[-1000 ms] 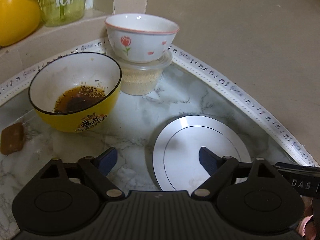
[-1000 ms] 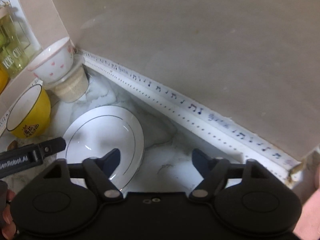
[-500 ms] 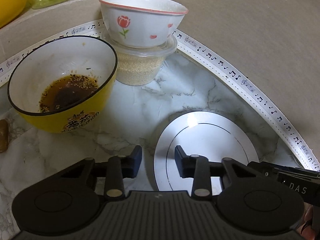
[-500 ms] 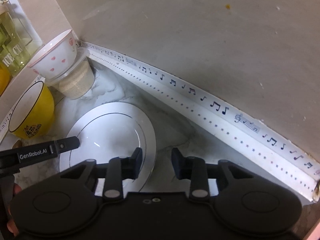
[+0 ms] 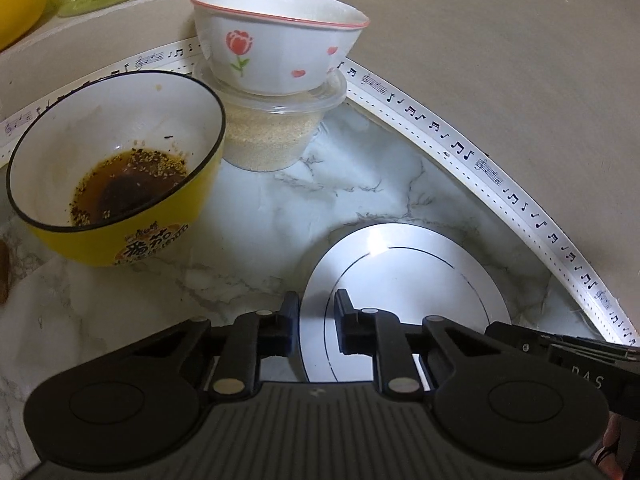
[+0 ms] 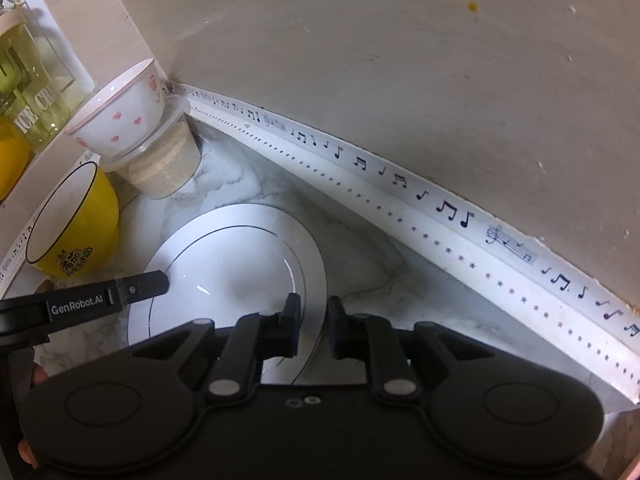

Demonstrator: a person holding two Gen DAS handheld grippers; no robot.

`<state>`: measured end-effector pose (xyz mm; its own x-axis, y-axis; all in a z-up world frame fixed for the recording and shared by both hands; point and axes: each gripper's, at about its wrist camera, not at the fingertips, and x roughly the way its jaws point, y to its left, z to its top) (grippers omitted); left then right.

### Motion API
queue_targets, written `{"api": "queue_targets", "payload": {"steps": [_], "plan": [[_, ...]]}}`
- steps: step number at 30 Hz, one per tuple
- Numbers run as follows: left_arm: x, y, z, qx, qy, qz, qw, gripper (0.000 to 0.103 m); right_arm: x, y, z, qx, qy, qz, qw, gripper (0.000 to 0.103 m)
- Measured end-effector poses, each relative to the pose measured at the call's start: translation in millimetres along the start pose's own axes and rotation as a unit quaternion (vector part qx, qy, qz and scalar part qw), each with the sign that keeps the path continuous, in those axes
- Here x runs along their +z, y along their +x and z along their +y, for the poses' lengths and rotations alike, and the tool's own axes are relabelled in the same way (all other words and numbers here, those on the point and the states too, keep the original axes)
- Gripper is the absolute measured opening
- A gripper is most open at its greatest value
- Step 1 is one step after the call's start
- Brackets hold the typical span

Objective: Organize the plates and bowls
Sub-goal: 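Close both grippers on the rim of the small white plate, then carry the small white plate with both grippers onto the large white plate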

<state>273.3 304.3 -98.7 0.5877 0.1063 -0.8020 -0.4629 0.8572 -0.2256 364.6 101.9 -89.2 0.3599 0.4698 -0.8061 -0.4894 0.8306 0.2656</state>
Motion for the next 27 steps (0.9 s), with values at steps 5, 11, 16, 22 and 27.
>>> {"api": "queue_targets", "payload": {"steps": [5, 11, 16, 22, 27], "plan": [[-1.2, -4.3, -2.5, 0.004, 0.005, -0.006, 1.0, 0.016, -0.5, 0.3, -0.9, 0.001, 0.001, 0.001, 1.0, 0.014], [-3.8, -10.1, -7.2, 0.003, 0.012, -0.011, 0.9999, 0.016, -0.1, -3.2, 0.5, -0.003, 0.0, -0.001, 1.0, 0.014], [-9.5, -14.0, -6.8, -0.003, 0.01, -0.011, 0.9999, 0.015, -2.5, -7.8, -0.8, -0.002, 0.002, 0.001, 1.0, 0.013], [-20.0, -20.4, -5.2, -0.013, 0.003, -0.01, 0.9999, 0.015, -9.6, -17.0, -5.8, 0.005, 0.006, 0.006, 1.0, 0.012], [-32.3, -29.1, -6.3, -0.018, 0.003, -0.005, 0.9998, 0.015, -18.7, -29.9, -10.2, 0.008, 0.006, 0.008, 1.0, 0.012]]}}
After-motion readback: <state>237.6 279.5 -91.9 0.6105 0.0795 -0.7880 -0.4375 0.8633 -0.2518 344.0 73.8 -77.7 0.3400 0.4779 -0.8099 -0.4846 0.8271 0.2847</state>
